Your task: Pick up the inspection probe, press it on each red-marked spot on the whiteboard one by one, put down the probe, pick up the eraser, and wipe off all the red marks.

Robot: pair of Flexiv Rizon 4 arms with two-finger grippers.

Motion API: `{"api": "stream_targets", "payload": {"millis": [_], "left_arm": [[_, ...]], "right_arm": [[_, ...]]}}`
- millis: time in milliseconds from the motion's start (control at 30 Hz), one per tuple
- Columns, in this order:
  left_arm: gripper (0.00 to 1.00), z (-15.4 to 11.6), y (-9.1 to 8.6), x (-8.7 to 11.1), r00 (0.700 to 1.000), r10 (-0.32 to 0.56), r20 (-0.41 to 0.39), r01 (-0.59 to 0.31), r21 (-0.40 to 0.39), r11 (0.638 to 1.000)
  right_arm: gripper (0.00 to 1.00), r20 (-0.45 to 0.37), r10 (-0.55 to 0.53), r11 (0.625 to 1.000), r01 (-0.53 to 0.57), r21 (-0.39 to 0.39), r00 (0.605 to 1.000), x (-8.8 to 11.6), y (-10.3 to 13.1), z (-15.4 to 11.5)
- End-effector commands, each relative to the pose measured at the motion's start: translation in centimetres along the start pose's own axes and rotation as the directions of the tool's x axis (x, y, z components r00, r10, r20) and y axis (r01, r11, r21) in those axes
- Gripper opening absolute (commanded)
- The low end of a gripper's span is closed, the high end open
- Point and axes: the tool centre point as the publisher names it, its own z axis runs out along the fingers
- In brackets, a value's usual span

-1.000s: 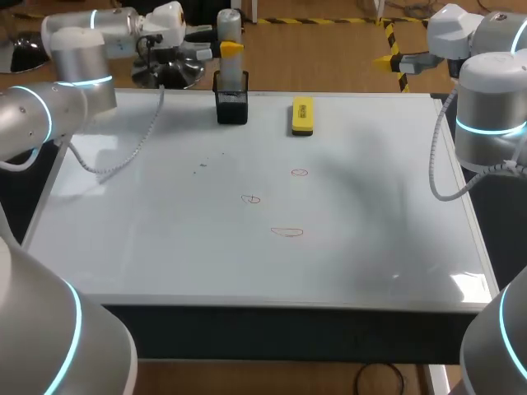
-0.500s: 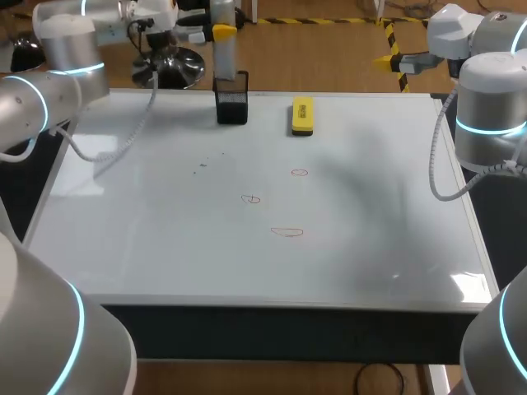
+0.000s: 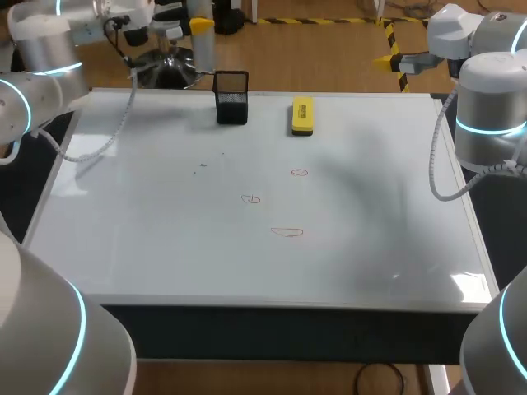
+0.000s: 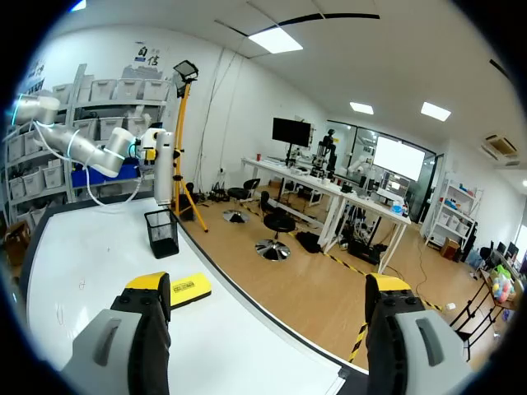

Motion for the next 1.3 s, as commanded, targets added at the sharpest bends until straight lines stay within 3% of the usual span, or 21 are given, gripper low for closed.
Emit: {"api": "stream_targets", "payload": {"millis": [33, 800, 1300], "left_arm": [[0.0, -1.4, -0.6, 1.5, 0.999, 0.01, 0.049, -0.009, -0.015, 1.0], [0.0, -8.7, 2.0, 3.8, 0.988, -0.02, 0.155, 0.023, -0.021, 1.0], [0.0, -10.7, 3.7, 4.1, 0.984, -0.034, 0.176, 0.037, -0.011, 0.999]], "right_arm": [[1.0, -0.001, 0.0, 1.0, 0.0, 0.002, 1.0, 0.0, 0.0, 0.0], [1.0, -0.001, 0.0, 1.0, 0.0, 0.002, 1.0, 0.0, 0.0, 0.0], [1.0, -0.001, 0.0, 1.0, 0.0, 0.002, 1.0, 0.0, 0.0, 0.0]]}}
